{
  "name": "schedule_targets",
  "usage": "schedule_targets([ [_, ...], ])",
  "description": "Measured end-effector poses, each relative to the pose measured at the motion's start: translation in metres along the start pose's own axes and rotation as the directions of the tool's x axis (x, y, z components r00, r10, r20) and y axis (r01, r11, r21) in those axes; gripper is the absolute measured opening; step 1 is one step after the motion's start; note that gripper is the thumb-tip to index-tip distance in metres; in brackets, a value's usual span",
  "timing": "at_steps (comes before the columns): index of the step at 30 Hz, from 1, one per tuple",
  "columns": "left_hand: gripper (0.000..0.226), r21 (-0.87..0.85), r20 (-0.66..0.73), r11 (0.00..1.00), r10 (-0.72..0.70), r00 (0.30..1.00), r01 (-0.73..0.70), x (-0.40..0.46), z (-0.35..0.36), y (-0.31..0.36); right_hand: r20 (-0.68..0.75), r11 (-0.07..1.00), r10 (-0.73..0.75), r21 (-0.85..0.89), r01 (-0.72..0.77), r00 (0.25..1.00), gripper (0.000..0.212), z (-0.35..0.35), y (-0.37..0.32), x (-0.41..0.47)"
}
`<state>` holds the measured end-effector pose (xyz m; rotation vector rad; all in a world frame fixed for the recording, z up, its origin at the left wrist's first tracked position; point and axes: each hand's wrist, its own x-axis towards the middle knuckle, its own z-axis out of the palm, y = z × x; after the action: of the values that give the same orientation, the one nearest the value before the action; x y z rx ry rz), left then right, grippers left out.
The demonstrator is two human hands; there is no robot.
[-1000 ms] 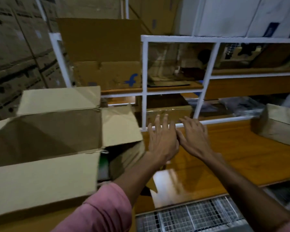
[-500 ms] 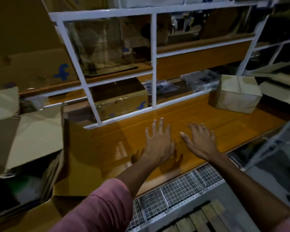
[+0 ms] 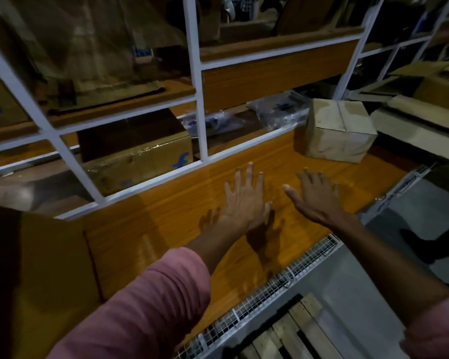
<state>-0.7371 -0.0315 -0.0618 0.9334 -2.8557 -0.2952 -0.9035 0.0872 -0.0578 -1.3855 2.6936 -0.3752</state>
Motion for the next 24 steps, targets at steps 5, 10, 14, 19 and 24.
schedule_targets([
  [5, 0.086, -0.014, 0.005, 1.000, 0.029, 1.000, -0.028, 0.044, 0.006, 0.008, -0.012, 0.999, 0.031, 0.014, -0.031, 0.999, 0.096, -0.004, 0.019, 0.037],
  [10, 0.085, -0.014, 0.027, 0.999, 0.031, 0.999, -0.031, 0.095, 0.022, 0.028, 0.012, 0.998, 0.038, 0.044, -0.038, 0.999, 0.095, 0.002, 0.063, 0.084],
  [14, 0.083, 0.001, 0.059, 1.000, 0.009, 0.998, -0.009, 0.147, 0.035, 0.058, 0.007, 0.998, 0.012, 0.057, -0.013, 1.000, 0.089, 0.001, 0.114, 0.132],
  [19, 0.082, 0.052, 0.086, 0.999, 0.008, 0.996, -0.013, 0.220, 0.057, 0.109, -0.003, 0.993, 0.032, 0.116, -0.031, 0.999, 0.102, 0.003, 0.193, 0.202],
  [24, 0.082, 0.064, 0.159, 0.998, -0.009, 0.987, -0.001, 0.296, 0.081, 0.157, 0.006, 0.995, 0.014, 0.097, -0.015, 1.000, 0.096, 0.002, 0.263, 0.271],
])
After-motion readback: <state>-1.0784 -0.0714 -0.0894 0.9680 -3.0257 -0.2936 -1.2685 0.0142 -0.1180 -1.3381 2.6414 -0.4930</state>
